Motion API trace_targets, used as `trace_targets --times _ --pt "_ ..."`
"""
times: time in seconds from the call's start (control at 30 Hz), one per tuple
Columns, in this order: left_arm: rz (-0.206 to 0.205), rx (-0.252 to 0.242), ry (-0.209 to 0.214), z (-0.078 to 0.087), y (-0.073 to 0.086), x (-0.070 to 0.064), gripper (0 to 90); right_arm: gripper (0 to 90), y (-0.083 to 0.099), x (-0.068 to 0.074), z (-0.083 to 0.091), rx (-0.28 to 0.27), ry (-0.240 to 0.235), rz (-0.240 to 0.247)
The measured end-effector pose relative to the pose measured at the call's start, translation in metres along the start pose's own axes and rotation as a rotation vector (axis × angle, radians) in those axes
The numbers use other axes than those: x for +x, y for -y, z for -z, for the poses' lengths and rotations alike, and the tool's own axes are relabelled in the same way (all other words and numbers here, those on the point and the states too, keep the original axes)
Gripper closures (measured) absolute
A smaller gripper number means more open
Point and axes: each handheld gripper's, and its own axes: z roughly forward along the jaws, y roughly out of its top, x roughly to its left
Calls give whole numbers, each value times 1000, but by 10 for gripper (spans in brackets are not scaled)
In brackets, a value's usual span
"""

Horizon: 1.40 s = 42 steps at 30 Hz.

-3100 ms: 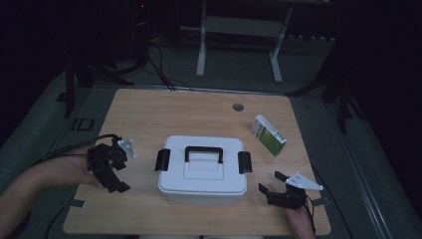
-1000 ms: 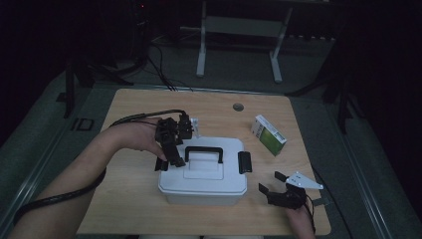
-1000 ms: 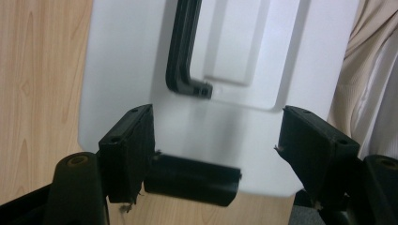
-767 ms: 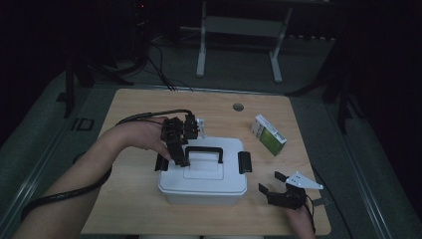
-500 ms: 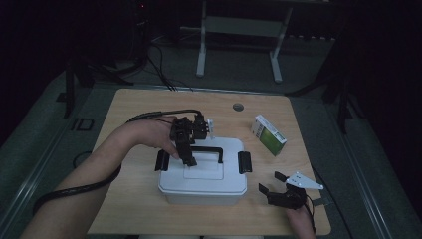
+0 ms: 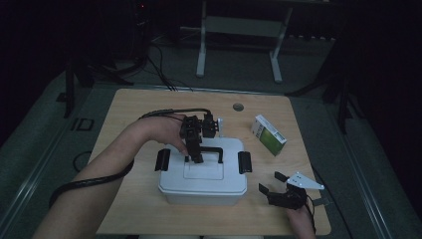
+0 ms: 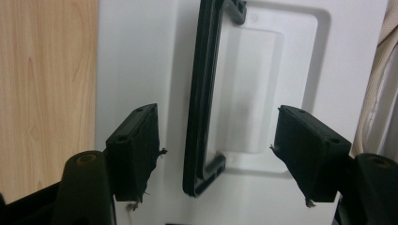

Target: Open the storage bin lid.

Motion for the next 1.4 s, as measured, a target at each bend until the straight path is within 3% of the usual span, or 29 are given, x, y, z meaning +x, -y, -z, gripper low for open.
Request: trace_targets --times 0.23,0.37,0.57,0.7,0.77,0.97,1.17,1.4 --pt "-14 26 18 -8 -6 3 445 140 0 0 0 1 -4 1" --pt "-38 18 10 -10 -10 2 563 140 0 -1 1 -1 -5 -3" --pt "-69 39 30 -11 -15 -3 703 140 0 -1 0 3 -7 -2" --pt "-112 47 20 -14 -17 -10 766 140 0 -1 0 5 -6 -3" --pt "-113 52 20 -15 -17 -11 811 140 0 -1 0 7 -6 -3" --pt "-102 72 2 -14 -19 -10 833 140 0 -1 0 6 -3 -2" --pt "-87 55 8 -13 -17 -10 837 141 0 -1 0 6 -4 -4" --pt "-101 63 -6 -8 -18 -12 838 141 0 -1 0 6 -2 -2"
